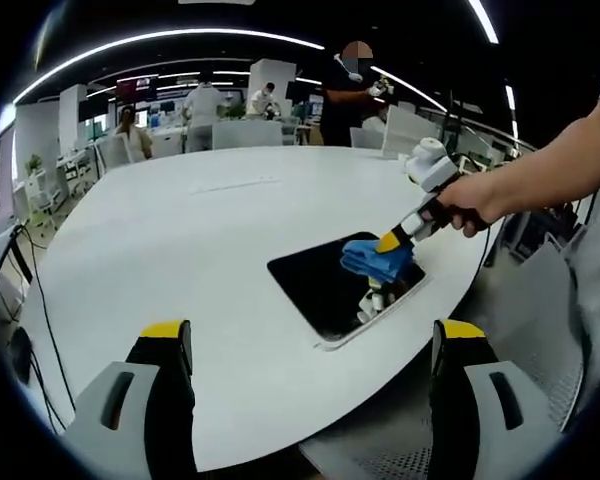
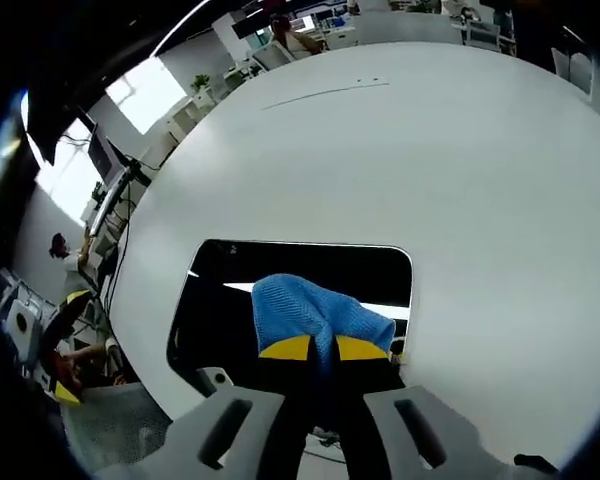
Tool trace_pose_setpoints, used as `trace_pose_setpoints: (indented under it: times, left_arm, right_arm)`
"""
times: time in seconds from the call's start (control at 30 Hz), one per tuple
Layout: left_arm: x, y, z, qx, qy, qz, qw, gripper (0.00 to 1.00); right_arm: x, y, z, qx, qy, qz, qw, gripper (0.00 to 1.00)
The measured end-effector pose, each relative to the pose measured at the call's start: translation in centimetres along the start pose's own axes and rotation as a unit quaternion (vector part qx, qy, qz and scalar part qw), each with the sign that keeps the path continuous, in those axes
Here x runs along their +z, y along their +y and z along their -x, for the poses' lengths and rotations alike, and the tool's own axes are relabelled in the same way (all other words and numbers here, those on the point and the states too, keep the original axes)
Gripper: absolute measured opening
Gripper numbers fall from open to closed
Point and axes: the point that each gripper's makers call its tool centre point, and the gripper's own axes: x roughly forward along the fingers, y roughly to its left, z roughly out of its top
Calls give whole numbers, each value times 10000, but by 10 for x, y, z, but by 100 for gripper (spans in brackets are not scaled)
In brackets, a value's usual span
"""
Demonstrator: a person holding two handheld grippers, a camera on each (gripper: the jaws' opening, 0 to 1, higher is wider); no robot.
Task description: Wipe the mirror surface with the cleaning cloth until all visible marks leave the cleaned area.
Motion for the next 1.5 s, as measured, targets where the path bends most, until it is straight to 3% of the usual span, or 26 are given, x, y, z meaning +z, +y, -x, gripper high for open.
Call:
trace_pose_setpoints:
  times: [0.07, 0.43, 0.57, 0.7, 0.87, 0.97, 1.1, 1.23, 1.5]
  left_arm:
    - [4, 2, 0, 155, -120, -152, 9997, 99]
    - [4, -15, -12, -34, -134, 49, 9999, 99]
    - [0, -18, -16, -17, -133, -315, 9994, 99]
    - [-2, -8, -19, 107, -159, 103, 9998, 99]
    - [-3, -17, -24, -43, -114, 83, 9999, 99]
    - [5, -20, -26, -101, -274, 423, 9987, 99]
    - [0, -21, -30, -31, -192, 84, 9998, 99]
    - [-8, -17, -32, -3, -124, 58, 9999, 99]
    - [-8, -16, -33, 18, -136, -102, 9999, 99]
  right_arm:
    - [0, -3, 1, -22, 16, 11, 10000, 2]
    - [-3, -22, 10, -118, 5, -30, 9999, 2]
    - [-3, -27, 11, -200, -4, -37, 9998, 2]
    - [-4, -28, 14, -231, -8, -126, 9997, 2]
    - [-7, -32, 20, -407, 73, 137, 9991, 2]
    - [-9, -35, 21, -419, 76, 109, 9990, 2]
    - [-8, -36, 18, -438, 62, 130, 9989, 2]
    - [-8, -35, 18, -437, 43, 339, 9985, 2]
    - [-9, -35, 20, -485, -35, 137, 9987, 2]
